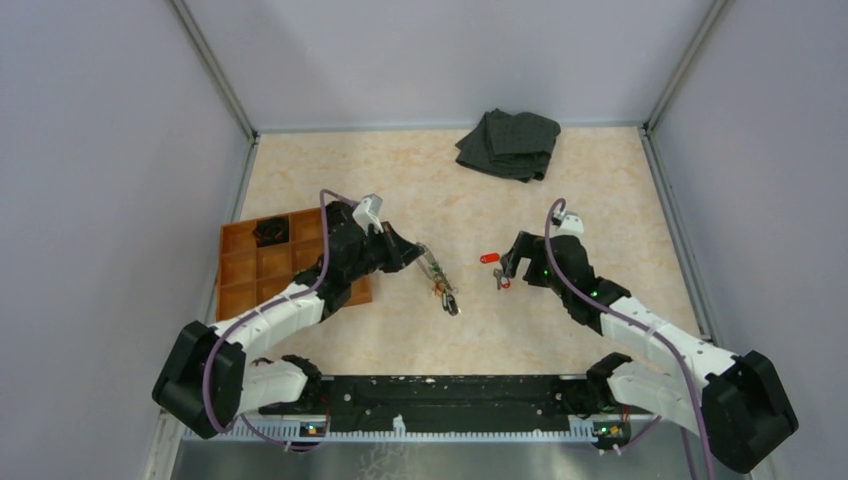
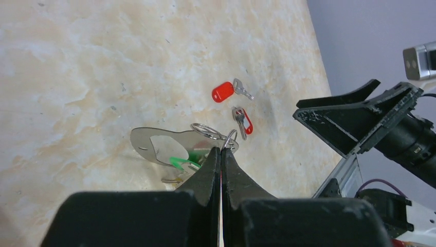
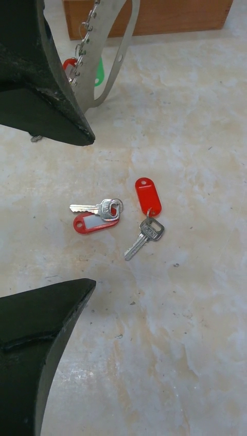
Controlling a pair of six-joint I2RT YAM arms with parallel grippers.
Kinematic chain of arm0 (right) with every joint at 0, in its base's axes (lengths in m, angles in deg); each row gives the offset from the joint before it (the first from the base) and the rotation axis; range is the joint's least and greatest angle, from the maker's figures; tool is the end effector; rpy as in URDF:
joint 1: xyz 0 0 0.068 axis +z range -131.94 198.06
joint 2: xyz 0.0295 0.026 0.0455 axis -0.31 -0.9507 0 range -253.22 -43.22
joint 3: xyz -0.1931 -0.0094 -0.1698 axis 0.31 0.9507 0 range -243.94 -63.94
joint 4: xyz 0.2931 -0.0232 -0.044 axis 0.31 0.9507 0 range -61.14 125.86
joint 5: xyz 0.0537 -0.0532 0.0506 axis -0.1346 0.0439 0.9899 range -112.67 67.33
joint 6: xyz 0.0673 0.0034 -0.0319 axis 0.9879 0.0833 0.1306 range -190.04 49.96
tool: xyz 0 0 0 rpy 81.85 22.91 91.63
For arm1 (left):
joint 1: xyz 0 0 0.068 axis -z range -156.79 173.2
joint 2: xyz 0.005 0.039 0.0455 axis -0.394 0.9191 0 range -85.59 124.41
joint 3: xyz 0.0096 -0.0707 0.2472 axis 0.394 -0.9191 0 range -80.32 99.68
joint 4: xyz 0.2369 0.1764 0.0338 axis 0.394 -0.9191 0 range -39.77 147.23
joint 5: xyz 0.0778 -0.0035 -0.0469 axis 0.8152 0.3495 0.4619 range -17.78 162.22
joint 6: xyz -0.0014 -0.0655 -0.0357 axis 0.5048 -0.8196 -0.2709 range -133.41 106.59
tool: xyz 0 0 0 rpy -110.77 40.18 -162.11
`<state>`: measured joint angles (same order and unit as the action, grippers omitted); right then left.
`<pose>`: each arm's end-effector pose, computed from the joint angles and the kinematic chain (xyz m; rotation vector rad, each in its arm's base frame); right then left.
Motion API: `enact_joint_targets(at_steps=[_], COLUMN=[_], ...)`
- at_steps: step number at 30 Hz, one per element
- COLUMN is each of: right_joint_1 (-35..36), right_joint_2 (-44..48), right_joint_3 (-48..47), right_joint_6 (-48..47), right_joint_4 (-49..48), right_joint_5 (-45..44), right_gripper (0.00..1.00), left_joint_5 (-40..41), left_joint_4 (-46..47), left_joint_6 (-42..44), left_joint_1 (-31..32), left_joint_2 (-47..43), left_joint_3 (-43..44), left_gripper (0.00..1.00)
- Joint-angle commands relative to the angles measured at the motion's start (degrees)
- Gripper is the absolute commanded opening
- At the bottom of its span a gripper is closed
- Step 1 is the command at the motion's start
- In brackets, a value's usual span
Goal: Remove the keys from the keyring
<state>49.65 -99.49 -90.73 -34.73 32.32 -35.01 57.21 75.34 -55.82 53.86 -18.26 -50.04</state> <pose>0.2384 0.1308 0.1592 0.1970 2.1562 0.4527 0.2616 -0.1738 0.1761 -0.0181 2.0502 -1.0837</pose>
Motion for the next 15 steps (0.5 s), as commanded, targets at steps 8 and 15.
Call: enact_joint_targets(at_steps=[8,15], right_joint_1=[-0.41,-0.4], right_joint_2=[1.95,2.21], right_joint_3=[-3.08,-3.61], right_joint_6=[-1.5,-0.7], right_joint_4=[0.07,1.96], right_joint_5=[-1.51,-3.45], right_gripper=[0.99,0.99], left_joint_5=[4.75,3.54], left_joint_4=[-0.23,-0.36], left_joint_6=[0.01,2.08], left_joint_1=[-2.43,-3.22], left_joint_2=[3.84,4.76], left_joint_3=[1.43,4.11], left_gripper=[0.14,0.48])
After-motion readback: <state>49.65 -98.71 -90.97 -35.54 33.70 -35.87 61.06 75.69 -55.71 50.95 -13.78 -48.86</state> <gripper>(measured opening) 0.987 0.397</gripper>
